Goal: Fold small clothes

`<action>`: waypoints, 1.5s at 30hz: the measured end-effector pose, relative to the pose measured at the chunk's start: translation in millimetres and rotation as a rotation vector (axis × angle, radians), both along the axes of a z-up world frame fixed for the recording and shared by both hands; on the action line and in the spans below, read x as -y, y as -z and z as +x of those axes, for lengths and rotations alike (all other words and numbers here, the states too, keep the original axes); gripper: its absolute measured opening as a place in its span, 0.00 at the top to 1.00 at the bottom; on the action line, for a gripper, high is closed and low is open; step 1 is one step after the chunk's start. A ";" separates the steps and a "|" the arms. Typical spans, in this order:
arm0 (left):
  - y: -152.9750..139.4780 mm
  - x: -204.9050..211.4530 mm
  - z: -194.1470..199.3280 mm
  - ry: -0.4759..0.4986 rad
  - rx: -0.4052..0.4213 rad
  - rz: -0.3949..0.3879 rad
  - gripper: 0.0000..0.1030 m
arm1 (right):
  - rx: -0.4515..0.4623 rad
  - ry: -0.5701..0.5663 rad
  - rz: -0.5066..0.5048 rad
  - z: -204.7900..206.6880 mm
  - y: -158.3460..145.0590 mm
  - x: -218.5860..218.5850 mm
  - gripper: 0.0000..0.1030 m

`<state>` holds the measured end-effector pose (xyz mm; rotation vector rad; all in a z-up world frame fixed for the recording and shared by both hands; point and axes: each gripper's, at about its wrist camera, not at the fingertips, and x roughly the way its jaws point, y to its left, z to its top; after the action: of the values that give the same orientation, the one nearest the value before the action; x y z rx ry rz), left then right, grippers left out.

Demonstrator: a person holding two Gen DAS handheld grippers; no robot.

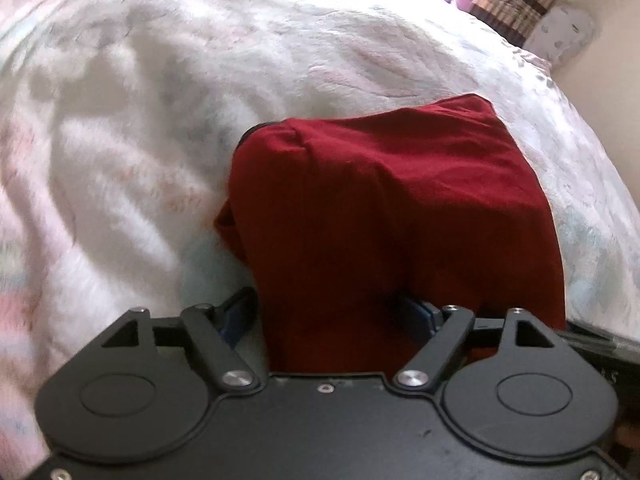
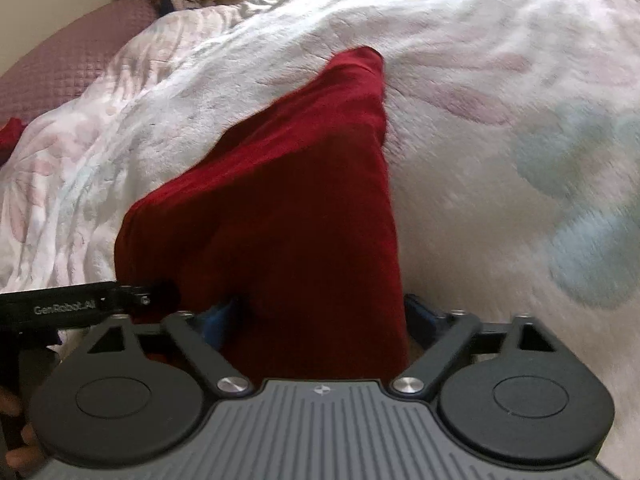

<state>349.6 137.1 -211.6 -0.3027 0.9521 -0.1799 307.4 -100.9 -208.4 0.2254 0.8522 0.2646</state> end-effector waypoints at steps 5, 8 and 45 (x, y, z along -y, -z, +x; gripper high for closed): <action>-19.4 5.2 0.6 0.026 0.045 -0.045 0.76 | 0.048 -0.034 0.053 -10.1 -21.3 8.8 0.69; -44.1 13.3 -3.3 0.029 0.084 -0.065 0.80 | 0.076 -0.051 0.085 -17.6 -45.5 19.0 0.71; -18.2 247.6 -62.7 0.241 0.114 0.228 0.46 | 0.100 0.358 -0.152 -113.2 -24.5 139.7 0.65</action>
<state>286.9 -110.5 -193.4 0.0332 0.8849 -0.3026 194.2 -240.6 -184.0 0.2161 0.7148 -0.1226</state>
